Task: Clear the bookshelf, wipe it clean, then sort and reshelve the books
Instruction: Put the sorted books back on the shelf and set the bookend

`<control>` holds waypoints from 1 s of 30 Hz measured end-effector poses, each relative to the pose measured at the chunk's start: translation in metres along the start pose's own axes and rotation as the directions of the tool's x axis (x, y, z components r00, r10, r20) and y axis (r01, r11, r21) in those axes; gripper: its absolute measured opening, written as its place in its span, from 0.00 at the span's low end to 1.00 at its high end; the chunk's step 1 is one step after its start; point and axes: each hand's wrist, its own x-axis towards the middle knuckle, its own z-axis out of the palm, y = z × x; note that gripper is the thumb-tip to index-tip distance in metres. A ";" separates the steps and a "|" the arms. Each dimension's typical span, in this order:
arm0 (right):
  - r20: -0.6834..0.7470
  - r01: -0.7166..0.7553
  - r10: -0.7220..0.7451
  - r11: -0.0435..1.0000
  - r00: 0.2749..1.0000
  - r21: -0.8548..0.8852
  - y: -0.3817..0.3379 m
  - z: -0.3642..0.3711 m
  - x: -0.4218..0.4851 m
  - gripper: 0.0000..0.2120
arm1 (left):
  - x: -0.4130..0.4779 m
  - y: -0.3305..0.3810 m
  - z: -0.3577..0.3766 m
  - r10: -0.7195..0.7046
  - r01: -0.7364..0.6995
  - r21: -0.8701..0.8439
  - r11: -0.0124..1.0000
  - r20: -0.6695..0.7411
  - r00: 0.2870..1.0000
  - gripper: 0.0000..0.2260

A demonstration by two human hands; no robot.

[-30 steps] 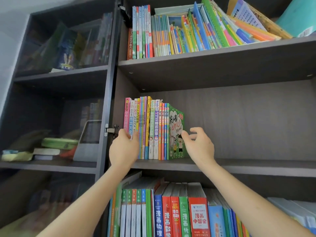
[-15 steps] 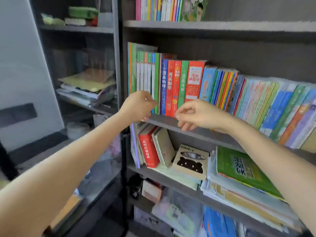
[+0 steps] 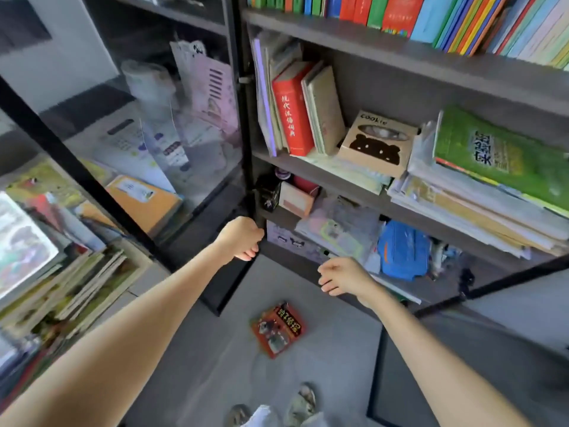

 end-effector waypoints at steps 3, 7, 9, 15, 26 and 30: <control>-0.052 -0.148 0.155 0.981 0.986 0.126 0.044 0.035 0.018 0.08 | 0.027 -0.064 0.026 -0.096 0.095 0.027 0.995 0.020 0.995 0.13; -0.075 -0.316 0.358 0.890 0.931 0.330 0.113 0.086 0.067 0.05 | 0.078 -0.158 0.068 -0.221 0.213 0.124 0.969 0.055 0.974 0.13; -0.069 -0.364 0.441 0.811 0.895 0.459 0.149 0.108 0.107 0.03 | 0.112 -0.201 0.089 -0.219 0.209 0.221 0.953 0.024 0.975 0.11; 0.041 -0.463 0.659 0.482 0.751 0.743 0.273 0.175 0.231 0.06 | 0.228 -0.325 0.191 -0.230 0.184 0.412 0.893 0.064 0.971 0.15; 0.118 -0.479 0.671 0.384 0.732 0.789 0.477 0.284 0.430 0.09 | 0.445 -0.514 0.362 0.008 -0.004 0.522 0.853 -0.005 1.000 0.28; 0.164 -0.444 0.593 0.363 0.788 0.819 0.512 0.312 0.475 0.05 | 0.493 -0.548 0.389 -0.130 0.022 0.554 0.832 0.156 0.979 0.32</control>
